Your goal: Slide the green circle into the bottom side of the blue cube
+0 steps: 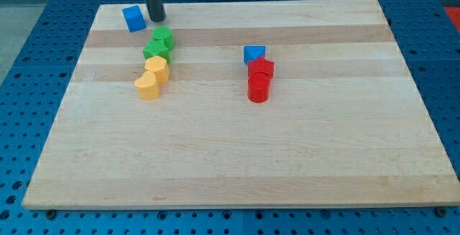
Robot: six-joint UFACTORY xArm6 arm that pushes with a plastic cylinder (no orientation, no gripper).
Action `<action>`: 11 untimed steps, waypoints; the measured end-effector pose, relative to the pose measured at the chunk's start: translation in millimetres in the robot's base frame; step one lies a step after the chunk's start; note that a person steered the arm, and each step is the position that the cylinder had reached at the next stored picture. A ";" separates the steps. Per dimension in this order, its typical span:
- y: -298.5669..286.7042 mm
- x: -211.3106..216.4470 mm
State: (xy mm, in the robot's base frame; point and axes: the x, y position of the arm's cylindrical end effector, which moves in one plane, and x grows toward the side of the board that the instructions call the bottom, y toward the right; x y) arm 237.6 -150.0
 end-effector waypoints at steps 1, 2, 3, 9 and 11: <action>35.8 11.7; 54.2 39.1; 57.7 66.0; -34.0 92.0; -57.0 75.4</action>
